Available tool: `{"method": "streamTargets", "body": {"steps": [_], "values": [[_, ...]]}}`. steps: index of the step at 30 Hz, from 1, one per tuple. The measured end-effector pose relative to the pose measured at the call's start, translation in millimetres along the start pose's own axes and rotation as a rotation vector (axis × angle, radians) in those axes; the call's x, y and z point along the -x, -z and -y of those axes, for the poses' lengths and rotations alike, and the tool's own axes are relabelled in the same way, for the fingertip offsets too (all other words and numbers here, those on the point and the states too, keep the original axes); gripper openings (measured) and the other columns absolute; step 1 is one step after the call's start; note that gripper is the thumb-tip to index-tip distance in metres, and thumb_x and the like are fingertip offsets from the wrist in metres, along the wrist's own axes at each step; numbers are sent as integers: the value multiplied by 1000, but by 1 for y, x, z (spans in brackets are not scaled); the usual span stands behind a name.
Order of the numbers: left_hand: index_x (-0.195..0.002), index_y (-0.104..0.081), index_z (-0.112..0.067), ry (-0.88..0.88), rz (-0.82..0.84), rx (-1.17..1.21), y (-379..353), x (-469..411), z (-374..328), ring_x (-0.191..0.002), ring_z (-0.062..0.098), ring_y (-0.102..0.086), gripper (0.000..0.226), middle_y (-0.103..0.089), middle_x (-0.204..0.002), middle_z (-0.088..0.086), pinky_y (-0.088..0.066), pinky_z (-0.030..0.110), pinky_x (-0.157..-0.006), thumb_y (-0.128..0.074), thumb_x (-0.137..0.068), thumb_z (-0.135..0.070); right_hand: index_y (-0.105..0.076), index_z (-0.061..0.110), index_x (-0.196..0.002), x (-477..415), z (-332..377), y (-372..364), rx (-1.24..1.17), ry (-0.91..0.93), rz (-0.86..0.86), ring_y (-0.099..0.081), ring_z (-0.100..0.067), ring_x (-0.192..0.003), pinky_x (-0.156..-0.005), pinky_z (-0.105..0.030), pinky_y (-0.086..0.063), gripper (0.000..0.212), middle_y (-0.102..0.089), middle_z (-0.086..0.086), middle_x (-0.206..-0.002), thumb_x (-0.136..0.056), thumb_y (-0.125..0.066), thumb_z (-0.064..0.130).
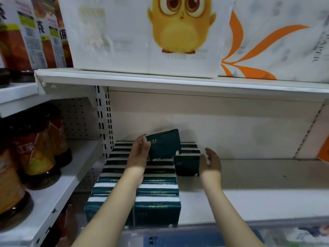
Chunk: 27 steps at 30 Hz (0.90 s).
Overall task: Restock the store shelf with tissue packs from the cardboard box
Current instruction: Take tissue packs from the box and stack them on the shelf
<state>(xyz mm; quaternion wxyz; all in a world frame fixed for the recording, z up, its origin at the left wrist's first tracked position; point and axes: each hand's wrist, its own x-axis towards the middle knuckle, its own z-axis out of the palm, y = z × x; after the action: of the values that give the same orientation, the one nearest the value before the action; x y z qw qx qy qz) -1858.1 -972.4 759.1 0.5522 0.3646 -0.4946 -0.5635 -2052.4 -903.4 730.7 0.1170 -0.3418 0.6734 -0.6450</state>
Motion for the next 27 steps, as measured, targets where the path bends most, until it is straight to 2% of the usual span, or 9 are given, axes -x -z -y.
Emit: {"method": "streamTargets", "body": {"steps": [3,6,7,11,13,15,18,22,27], "values": [[-120,-53,-37,-11,38,-8,-1,3,-1,-122,22,-52,26,-55,-133,1,-44,38,-102,-56,-94,-37,-55,14,-130,5,39,-7,2,68,241,-55,-17,-113,-83,-11,-40,34,-57,0,-123,-97,-56,22],[-126,-49,-34,-31,83,-61,-3,8,-6,-119,19,-51,29,-53,-133,0,-45,22,-84,-52,-97,-34,-42,20,-142,8,61,-17,86,8,459,-53,-17,-119,-97,-27,-44,50,-53,5,-129,-96,-57,33],[-129,-48,-33,-29,94,-80,-4,9,-7,-119,18,-51,31,-52,-134,-1,-44,21,-83,-50,-98,-34,-44,20,-140,8,62,-19,88,4,484,-54,-18,-118,-95,-28,-46,48,-55,5,-127,-96,-58,32],[-142,-38,-40,7,125,-119,-3,9,-6,-130,21,-47,42,-52,-141,-4,-33,34,-106,-44,-100,-42,-56,18,-123,3,58,-8,-127,-104,429,-61,-13,-94,-74,-22,-48,27,-64,2,-111,-95,-59,16],[-147,-30,-39,40,127,-126,-2,9,-6,-135,18,-43,50,-51,-144,-6,-26,34,-109,-41,-99,-48,-57,14,-119,-7,50,5,-364,-250,284,-62,-15,-88,-73,-27,-51,25,-65,-2,-106,-95,-59,7],[-149,-28,-34,76,101,-106,-1,9,-6,-136,17,-42,54,-51,-143,-7,-25,29,-105,-40,-99,-49,-56,12,-120,-16,33,23,-499,-338,147,-61,-24,-95,-78,-30,-51,29,-64,-8,-111,-93,-58,1],[-150,-31,-29,109,78,-99,-1,7,-6,-134,13,-43,55,-52,-139,-11,-23,26,-101,-38,-100,-50,-54,10,-129,-16,-1,46,-509,-387,116,-58,-30,-108,-80,-32,-48,39,-63,-12,-120,-92,-55,-2],[-146,-39,-32,136,63,-118,-1,4,-3,-136,14,-41,54,-47,-145,-10,-24,29,-100,-43,-97,-53,-57,13,-126,-4,-29,49,-394,-428,197,-59,-30,-104,-83,-40,-49,42,-65,-13,-117,-88,-53,-5],[-144,-42,-29,115,41,-144,-4,5,-3,-126,9,-44,48,-53,-132,-15,-26,28,-101,-45,-99,-46,-50,19,-123,8,-33,29,-217,-244,320,-59,-22,-104,-74,-25,-50,42,-62,-5,-118,-90,-60,-4]]}}
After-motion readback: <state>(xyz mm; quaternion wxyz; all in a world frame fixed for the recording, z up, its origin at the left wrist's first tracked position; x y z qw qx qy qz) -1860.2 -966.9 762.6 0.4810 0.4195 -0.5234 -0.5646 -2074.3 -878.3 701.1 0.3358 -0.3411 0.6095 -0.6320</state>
